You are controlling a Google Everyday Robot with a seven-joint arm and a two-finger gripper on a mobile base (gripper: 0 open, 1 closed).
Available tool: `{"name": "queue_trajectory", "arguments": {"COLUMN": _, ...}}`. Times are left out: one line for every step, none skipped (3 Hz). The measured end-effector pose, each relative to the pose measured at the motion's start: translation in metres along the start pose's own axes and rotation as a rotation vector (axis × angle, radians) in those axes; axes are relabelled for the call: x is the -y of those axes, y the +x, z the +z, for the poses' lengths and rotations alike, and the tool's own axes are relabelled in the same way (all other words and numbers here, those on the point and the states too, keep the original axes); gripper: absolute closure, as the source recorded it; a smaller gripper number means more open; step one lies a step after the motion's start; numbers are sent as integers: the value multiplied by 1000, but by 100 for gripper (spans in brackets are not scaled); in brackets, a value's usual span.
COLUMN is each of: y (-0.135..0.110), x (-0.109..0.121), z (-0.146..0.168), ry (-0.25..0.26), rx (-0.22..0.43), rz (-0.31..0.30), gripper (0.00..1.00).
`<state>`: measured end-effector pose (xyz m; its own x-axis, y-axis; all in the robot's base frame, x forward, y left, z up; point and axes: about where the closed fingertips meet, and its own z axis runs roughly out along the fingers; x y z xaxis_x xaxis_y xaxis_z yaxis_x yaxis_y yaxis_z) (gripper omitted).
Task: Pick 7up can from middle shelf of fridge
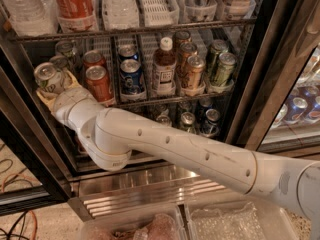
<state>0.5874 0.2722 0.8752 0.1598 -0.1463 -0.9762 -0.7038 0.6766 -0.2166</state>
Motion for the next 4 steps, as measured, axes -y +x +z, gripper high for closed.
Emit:
{"name": "queue_trajectory", "arguments": {"y": -45, "x": -6, "z": -12, "ry": -19, "rx": 39, "rz": -72, "gripper": 100}}
{"name": "queue_trajectory", "arguments": {"y": -66, "x": -13, "z": -25, "ry": -48, "rx": 55, "rz": -109, "gripper": 100}}
{"name": "queue_trajectory", "arguments": {"y": -56, "x": -28, "z": -53, "ry": -112, "rx": 10, "rz": -125, "gripper": 100}}
{"name": "queue_trajectory", "arguments": {"y": -32, "x": -47, "z": -90, "ry": -168, "rx": -68, "rz": -83, "gripper": 100}}
